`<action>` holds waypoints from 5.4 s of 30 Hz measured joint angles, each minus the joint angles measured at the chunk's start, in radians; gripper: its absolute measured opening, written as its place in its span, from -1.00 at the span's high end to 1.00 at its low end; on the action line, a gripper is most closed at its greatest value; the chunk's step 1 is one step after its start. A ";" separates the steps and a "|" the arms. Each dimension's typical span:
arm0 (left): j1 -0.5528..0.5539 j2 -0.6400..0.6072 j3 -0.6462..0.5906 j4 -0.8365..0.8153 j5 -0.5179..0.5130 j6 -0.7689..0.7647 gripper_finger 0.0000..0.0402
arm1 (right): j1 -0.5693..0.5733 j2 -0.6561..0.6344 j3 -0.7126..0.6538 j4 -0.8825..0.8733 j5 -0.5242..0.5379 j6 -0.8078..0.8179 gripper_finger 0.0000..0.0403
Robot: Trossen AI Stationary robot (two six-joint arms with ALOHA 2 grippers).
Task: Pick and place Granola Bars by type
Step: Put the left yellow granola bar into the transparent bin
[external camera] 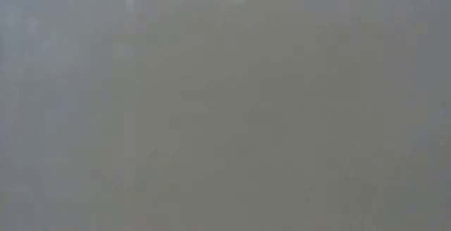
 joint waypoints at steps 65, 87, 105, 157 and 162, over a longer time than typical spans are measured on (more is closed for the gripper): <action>0.016 0.043 0.000 0.026 0.027 0.001 0.34 | 0.000 0.000 0.000 0.004 0.000 0.000 0.96; 0.016 0.042 0.000 0.026 0.028 0.001 0.62 | 0.000 0.000 0.000 0.004 0.000 0.000 0.96; 0.016 0.042 0.000 0.026 0.030 0.024 0.73 | 0.000 0.000 0.000 0.004 0.000 0.000 0.96; -0.212 -0.170 0.488 -0.395 0.161 0.503 0.75 | 0.000 -0.003 0.000 0.004 -0.001 0.001 0.96; -0.290 -0.248 0.429 -0.386 0.158 0.433 0.75 | 0.000 -0.003 0.000 0.003 -0.002 0.001 0.96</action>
